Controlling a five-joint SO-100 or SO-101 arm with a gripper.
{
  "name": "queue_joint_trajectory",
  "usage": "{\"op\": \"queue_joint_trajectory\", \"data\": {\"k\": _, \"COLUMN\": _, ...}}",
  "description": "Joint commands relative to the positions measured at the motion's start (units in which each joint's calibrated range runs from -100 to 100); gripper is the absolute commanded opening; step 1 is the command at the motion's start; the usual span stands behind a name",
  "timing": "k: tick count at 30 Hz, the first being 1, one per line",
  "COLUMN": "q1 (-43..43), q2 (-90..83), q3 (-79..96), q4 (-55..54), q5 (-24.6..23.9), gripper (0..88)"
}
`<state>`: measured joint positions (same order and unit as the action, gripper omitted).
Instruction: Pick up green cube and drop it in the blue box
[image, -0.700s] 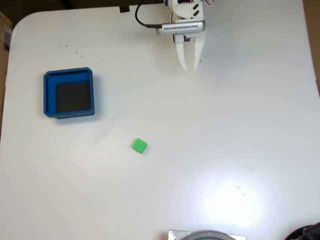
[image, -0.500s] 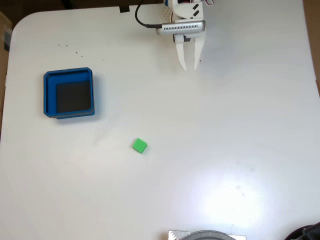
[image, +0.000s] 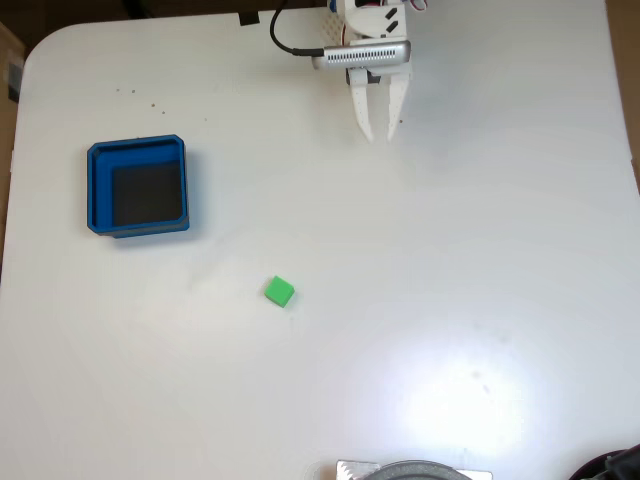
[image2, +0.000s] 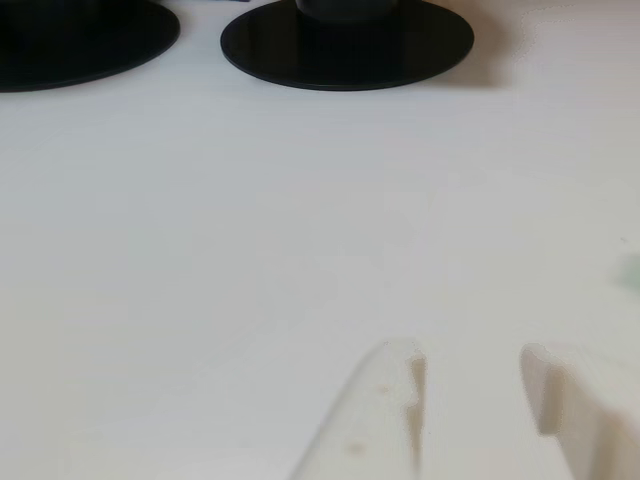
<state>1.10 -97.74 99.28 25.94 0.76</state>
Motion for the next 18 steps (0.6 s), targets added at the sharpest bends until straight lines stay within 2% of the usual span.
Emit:
{"op": "queue_joint_trajectory", "data": {"k": 1, "q1": 2.33, "q2": -1.25, "q3": 0.45, "q4": -1.03, "q5": 0.2, "gripper": 4.2}}
{"op": "queue_joint_trajectory", "data": {"k": 18, "q1": 16.38, "q2": -1.25, "q3": 0.45, "q4": -1.03, "q5": 0.0, "gripper": 4.2}}
